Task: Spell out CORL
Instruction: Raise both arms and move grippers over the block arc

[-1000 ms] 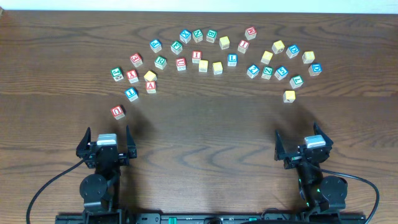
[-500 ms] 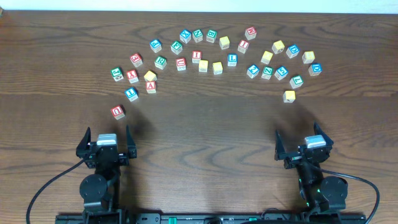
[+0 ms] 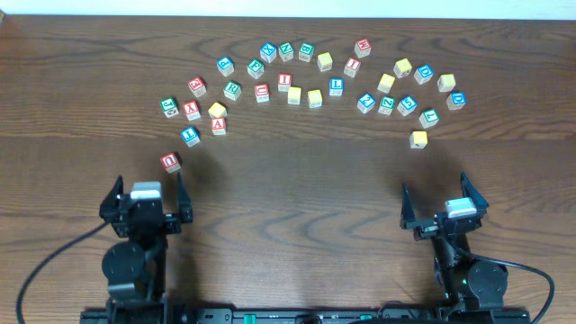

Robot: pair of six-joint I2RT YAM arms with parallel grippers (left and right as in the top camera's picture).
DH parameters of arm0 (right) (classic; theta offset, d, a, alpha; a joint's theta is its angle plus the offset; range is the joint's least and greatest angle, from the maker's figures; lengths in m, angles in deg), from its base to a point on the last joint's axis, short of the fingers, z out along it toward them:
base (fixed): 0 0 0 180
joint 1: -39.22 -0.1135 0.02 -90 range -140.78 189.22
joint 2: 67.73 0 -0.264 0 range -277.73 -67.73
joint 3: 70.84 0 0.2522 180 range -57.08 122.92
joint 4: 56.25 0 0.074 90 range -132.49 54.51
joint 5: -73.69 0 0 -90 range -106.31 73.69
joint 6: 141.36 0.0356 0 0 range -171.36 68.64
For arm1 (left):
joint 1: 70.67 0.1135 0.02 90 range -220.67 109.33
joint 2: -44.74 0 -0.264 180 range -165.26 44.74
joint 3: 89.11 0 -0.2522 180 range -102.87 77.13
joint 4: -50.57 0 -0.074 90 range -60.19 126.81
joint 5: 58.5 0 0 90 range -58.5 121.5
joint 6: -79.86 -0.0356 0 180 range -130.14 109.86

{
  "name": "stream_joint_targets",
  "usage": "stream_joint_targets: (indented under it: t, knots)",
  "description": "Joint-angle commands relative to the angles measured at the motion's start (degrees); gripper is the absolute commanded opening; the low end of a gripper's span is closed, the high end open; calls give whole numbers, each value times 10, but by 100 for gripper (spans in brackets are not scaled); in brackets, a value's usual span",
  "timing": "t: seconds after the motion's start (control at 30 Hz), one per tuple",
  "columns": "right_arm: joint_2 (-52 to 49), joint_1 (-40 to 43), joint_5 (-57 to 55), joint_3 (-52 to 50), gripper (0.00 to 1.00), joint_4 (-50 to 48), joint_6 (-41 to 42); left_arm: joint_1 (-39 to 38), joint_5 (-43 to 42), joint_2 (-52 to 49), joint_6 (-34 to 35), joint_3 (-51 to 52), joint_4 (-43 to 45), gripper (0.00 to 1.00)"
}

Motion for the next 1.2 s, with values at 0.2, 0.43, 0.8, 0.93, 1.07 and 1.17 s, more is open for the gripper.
stream_joint_targets:
  t: [0.2, 0.43, 0.8, 0.93, 1.07, 1.17]
  knots:
    - [-43, 2, -4, 73, 99, 13, -10, 3, -58, -205, 5, -170, -35, 98]
    - [-157, 2, 0, 167, 99, 56, -10, 3, -58, -295, 5, -287, -152, 98]
    - [-408, 2, 22, 420, 99, 212, -13, 2, -75, -394, 5, -441, -286, 97]
    - [-508, 2, 40, 551, 99, 336, -30, 2, -75, -472, 5, -539, -374, 98]
    - [-590, 2, 66, 655, 99, 422, -57, 2, -75, -549, 5, -625, -442, 98]
    - [-650, 2, 87, 734, 99, 471, -70, 2, -75, -607, 5, -688, -489, 98]
